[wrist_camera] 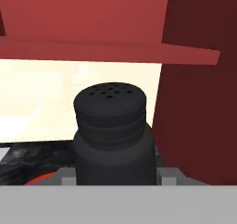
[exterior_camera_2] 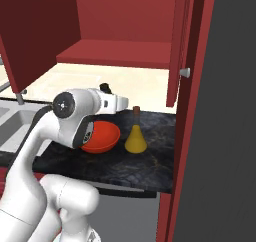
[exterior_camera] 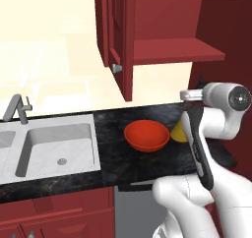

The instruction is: Retrieve the bottle and the shaker from the cabinet and place them next to the mixing bowl on the counter. Then add garlic from the fridge to the mixing bowl.

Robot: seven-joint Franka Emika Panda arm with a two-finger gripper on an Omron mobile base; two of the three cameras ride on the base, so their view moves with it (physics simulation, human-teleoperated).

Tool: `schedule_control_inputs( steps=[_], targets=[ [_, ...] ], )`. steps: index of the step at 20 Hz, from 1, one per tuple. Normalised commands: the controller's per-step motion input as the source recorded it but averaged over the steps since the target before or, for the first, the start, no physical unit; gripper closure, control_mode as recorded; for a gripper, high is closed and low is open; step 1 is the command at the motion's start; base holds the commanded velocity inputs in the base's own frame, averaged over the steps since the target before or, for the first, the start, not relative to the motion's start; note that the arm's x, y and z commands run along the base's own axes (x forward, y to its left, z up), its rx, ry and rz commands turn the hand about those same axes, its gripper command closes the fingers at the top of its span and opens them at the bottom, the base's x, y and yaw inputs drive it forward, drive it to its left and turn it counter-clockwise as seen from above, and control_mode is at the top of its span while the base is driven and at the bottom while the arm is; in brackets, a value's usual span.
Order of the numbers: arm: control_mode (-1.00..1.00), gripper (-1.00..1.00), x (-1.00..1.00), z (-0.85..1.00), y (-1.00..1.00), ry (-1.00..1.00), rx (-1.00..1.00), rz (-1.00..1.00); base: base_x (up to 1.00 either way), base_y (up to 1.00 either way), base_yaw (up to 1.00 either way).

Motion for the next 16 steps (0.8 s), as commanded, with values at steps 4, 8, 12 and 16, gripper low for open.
schedule_control_inputs(
  steps=[4,8,12,16],
  targets=[
    [-1.00,1.00,-0.35,-1.00,-0.05,0.00,-0.06,-0.10,0.00,0.00,0.00],
    [-1.00,1.00,-0.21,-0.66,-0.16,-0.09,-0.01,0.00,0.00,0.00,0.00],
    [-1.00,1.00,0.03,-0.01,-0.19,-0.06,0.00,0.29,0.00,0.00,0.00],
    [-1.00,1.00,0.01,0.00,-0.16,0.00,0.00,0.27,0.00,0.00,0.00]
  ],
)
